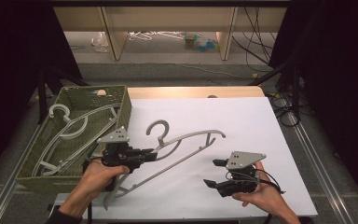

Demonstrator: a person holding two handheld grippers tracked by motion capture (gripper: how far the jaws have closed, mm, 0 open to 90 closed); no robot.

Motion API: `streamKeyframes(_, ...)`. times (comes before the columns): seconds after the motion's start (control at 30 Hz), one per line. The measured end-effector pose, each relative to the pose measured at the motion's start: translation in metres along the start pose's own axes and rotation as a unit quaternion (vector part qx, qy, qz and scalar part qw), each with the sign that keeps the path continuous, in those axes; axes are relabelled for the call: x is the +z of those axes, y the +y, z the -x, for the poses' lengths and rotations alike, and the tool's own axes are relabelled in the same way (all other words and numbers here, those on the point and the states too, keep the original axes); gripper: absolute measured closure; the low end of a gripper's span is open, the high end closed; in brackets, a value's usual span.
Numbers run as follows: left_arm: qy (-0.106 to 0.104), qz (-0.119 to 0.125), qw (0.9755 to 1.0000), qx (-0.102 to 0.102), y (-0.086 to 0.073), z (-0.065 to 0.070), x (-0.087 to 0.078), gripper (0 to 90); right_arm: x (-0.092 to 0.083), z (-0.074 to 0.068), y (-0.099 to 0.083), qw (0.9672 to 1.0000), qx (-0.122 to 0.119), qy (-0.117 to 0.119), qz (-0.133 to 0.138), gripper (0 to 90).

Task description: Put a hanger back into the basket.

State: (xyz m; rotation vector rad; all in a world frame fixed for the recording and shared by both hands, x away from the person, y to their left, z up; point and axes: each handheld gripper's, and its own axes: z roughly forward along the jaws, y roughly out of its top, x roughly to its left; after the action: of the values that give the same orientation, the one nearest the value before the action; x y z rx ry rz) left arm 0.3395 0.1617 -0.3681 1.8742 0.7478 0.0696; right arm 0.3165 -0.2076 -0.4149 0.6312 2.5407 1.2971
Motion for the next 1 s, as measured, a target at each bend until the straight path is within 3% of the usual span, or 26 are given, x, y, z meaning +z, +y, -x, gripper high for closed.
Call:
streamKeyframes(0.1,0.006,0.019,0.9998,0.005,0.008,0.003,-0.012,78.7,0.001,0.001,-0.002,1.0000,0.002,0.000,0.003,25.1)
streamKeyframes(0.4,0.021,0.042,0.9988,0.014,0.025,0.004,-0.051,78.7,0.000,0.005,-0.004,0.9998,0.008,-0.016,0.009,21.0)
streamKeyframes(0.67,0.071,0.052,0.9960,0.018,0.039,-0.011,-0.093,78.8,0.001,0.004,-0.004,0.9999,0.008,-0.012,0.006,21.3)
streamKeyframes(0.77,0.098,0.059,0.9932,0.021,0.042,-0.021,-0.107,78.8,0.002,0.004,-0.004,0.9999,0.009,-0.010,0.004,21.3)
streamKeyframes(1.0,0.150,0.073,0.9859,0.003,0.045,-0.052,-0.134,78.8,0.004,0.004,-0.005,0.9999,0.006,-0.009,0.003,21.4)
